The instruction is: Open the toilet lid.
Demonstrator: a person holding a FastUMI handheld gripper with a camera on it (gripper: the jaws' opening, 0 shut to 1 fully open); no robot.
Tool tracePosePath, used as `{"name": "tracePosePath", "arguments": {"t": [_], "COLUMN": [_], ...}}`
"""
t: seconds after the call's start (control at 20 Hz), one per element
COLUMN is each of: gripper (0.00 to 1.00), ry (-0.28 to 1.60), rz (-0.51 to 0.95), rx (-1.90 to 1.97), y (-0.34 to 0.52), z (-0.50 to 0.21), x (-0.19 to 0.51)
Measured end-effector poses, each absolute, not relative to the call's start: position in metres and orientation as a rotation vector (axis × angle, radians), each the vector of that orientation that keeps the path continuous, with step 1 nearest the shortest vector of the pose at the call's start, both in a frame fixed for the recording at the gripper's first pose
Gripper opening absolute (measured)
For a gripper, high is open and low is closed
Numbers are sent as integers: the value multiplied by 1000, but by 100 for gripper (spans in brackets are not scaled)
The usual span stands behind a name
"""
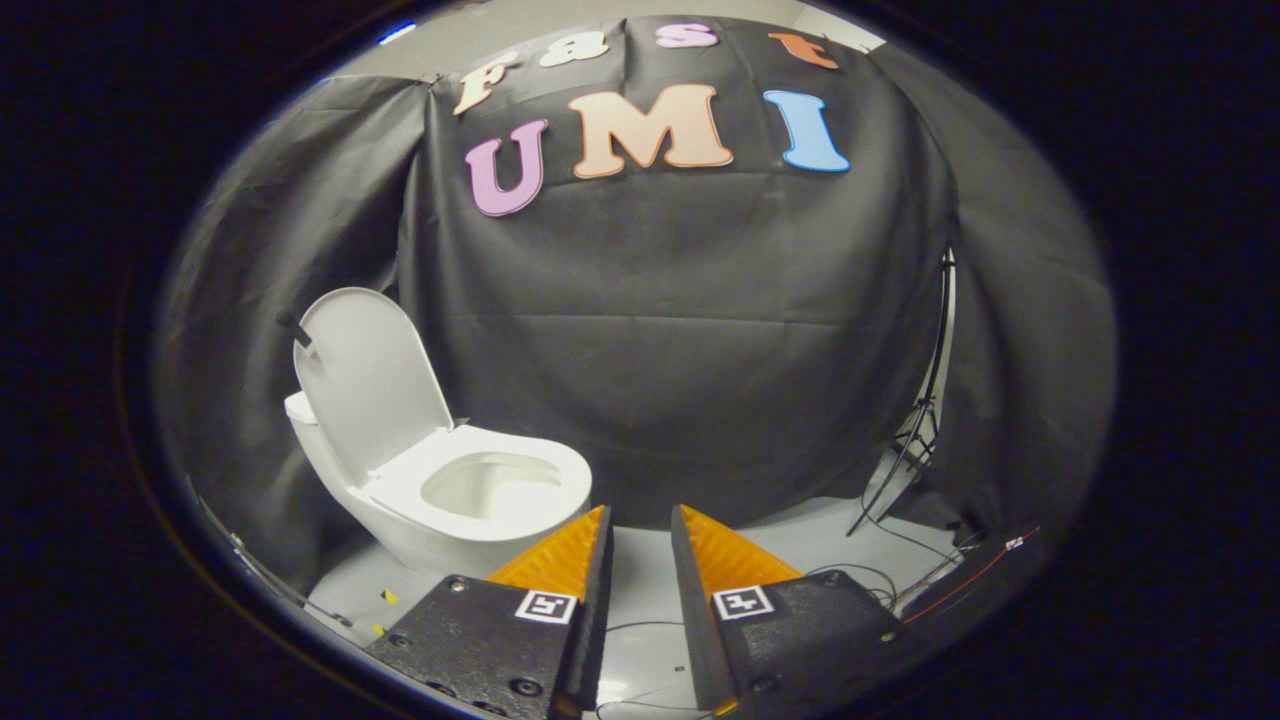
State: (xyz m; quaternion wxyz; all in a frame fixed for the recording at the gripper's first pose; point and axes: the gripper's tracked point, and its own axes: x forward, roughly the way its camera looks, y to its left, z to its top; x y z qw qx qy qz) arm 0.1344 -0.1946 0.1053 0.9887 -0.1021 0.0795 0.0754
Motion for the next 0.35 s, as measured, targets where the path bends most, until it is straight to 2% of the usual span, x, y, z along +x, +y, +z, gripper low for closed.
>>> {"name": "tracePosePath", "arguments": {"t": [0.35], "gripper": [36], "ry": [142], "rz": [156], "rx": [-204], "y": [-196], "z": [110], "x": [131]}}
